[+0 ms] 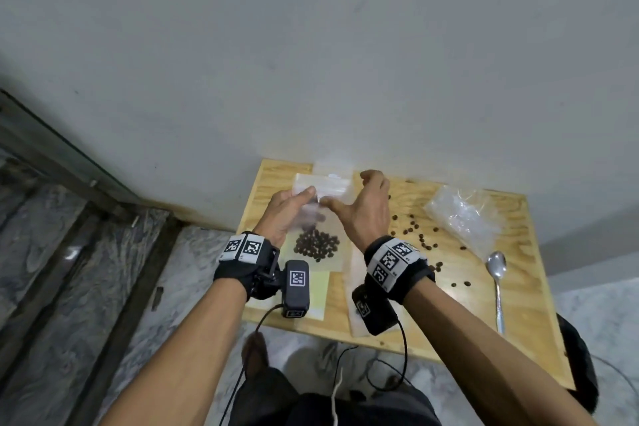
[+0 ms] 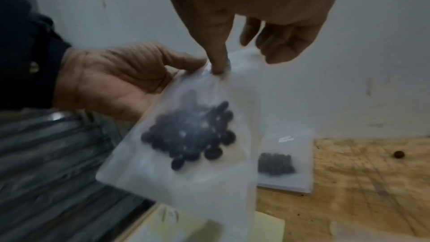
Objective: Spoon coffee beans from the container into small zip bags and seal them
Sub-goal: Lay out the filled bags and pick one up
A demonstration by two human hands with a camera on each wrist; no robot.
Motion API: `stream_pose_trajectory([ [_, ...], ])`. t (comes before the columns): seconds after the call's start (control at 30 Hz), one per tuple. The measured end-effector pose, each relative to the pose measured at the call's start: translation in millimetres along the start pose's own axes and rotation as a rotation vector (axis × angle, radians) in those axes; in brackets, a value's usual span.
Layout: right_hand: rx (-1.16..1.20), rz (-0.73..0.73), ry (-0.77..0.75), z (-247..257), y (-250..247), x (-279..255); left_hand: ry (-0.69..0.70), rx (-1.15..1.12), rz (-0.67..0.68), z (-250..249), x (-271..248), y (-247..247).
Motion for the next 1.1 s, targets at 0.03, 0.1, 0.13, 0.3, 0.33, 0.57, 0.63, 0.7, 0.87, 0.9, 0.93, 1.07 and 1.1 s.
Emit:
stream_pose_trajectory([
  [0.03,0.14,0.066,0.1,-4.1,-0.5,3.3,0.0,0.003,0.001,-0.8,1.8,0.7],
  [0.1,0.382,0.203,0.266,-13.1,2.9,7.5,-0.005,0.011,-0.012,-1.5,5.3,2.0],
  [0.13,0.46,0.241,0.312,-16.5,4.6,8.9,-0.011,0.006,-0.025,-1.7,6.2,2.8],
  [0.3,0.579,0.274,0.388,-24.2,9.2,11.3,-0.019,0.023,-0.028,3.4,8.6,5.5],
  [0.33,0.589,0.272,0.386,-24.7,8.7,11.2,-0.022,0.045,-0.025,5.5,9.6,5.3],
  [0.57,0.595,0.308,0.474,-45.5,23.4,2.1,-0.056,0.187,-0.113,25.7,25.1,-0.9],
  [0.63,0.601,0.368,0.51,-51.4,26.1,-6.0,-0.062,0.175,-0.133,27.3,31.5,-1.4],
  [0.7,0.58,0.437,0.519,-58.5,29.5,-15.6,-0.066,0.151,-0.152,26.1,41.7,-2.5],
  [0.87,0.563,0.409,0.534,-74.0,41.3,-6.9,-0.022,0.235,-0.198,15.2,66.4,-1.0],
  [0.9,0.547,0.388,0.544,-75.6,44.5,1.7,-0.001,0.309,-0.218,15.2,71.1,-1.6],
  [0.93,0.535,0.363,0.561,-77.2,47.9,11.2,0.021,0.409,-0.245,15.4,73.7,-2.9],
  [1.07,0.414,0.278,0.615,-87.6,66.5,52.1,0.261,0.883,-0.253,21.7,69.5,-0.8],
  [1.1,0.375,0.264,0.628,-91.1,71.8,60.7,0.315,0.999,-0.18,26.8,66.8,3.9],
])
Point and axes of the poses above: each hand's wrist, its own x-axis towards the middle knuckle, its own y-axis out of the palm, z = x × y, the point moved 5 cm from there along x, towards the middle knuckle, and after that the axes turned 1 degree about x, right-handed, at the moved point
